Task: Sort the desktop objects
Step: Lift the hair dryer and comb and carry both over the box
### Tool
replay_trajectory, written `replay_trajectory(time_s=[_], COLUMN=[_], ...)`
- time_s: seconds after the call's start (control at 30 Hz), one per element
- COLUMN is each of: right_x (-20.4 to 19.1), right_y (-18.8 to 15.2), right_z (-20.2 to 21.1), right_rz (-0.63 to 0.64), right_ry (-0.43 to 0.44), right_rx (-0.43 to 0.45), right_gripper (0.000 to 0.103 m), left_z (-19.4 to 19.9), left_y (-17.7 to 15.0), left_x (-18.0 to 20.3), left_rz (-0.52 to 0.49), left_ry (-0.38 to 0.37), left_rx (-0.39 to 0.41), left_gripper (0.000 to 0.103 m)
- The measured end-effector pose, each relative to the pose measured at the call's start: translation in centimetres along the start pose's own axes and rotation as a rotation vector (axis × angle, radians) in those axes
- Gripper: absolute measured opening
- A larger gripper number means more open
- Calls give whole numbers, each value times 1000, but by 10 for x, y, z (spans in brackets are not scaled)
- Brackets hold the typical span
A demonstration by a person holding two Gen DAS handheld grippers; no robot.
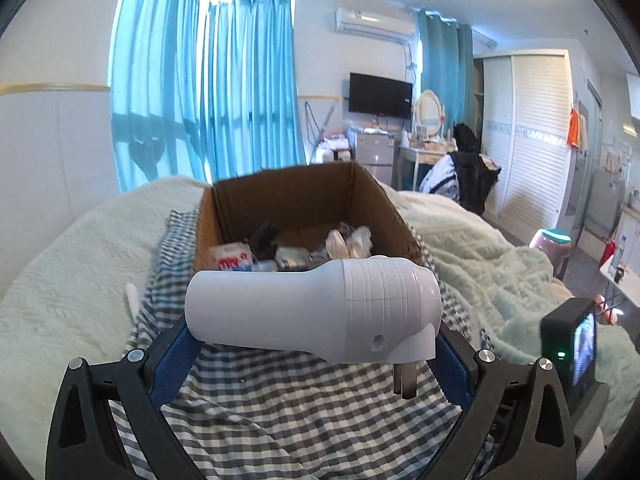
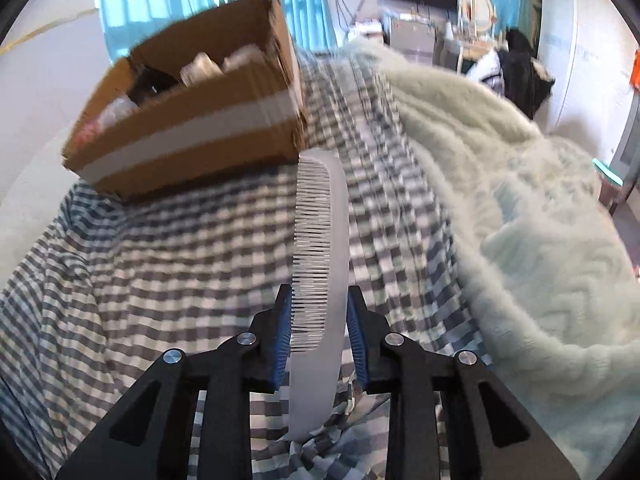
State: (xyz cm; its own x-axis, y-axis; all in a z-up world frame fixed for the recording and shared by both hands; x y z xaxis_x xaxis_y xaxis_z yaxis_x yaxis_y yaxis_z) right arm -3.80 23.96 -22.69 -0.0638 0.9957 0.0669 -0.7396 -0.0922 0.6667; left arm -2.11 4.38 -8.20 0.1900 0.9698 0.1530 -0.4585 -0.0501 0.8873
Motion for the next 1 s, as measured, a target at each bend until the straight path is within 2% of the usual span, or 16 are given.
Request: replay_trajectory(time_s=[0.43,0.63,1.0], right_x=[-21,-35,-58], right_y=[51,79,138], right_z=[81,112,139], right_rz=[56,83,112], right_ry=[-5,30,79], right_rx=[261,351,479], right_gripper=[25,25,25], left_z=[21,25,17], left_y=[34,51,82], left_x=[-18,-25,-39], left_rz=[26,30,16], left_ry=[62,80,104], left_rx=[105,136,180], left_gripper=[101,101,101])
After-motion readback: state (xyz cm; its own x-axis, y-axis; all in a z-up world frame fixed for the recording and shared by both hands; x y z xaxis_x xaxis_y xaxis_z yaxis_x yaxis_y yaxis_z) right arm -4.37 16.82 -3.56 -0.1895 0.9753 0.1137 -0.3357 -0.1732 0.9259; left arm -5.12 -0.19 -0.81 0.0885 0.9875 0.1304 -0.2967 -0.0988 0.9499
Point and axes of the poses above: each gripper's, at about its wrist camera, not at the fingertips, and z roughly against the way its jaws point, x to its right, y to its top, the point moved 3 cm from there along -z, roughly the way its jaws point, and after that the axes turned 10 degrees about z, right-handed, at the moved point
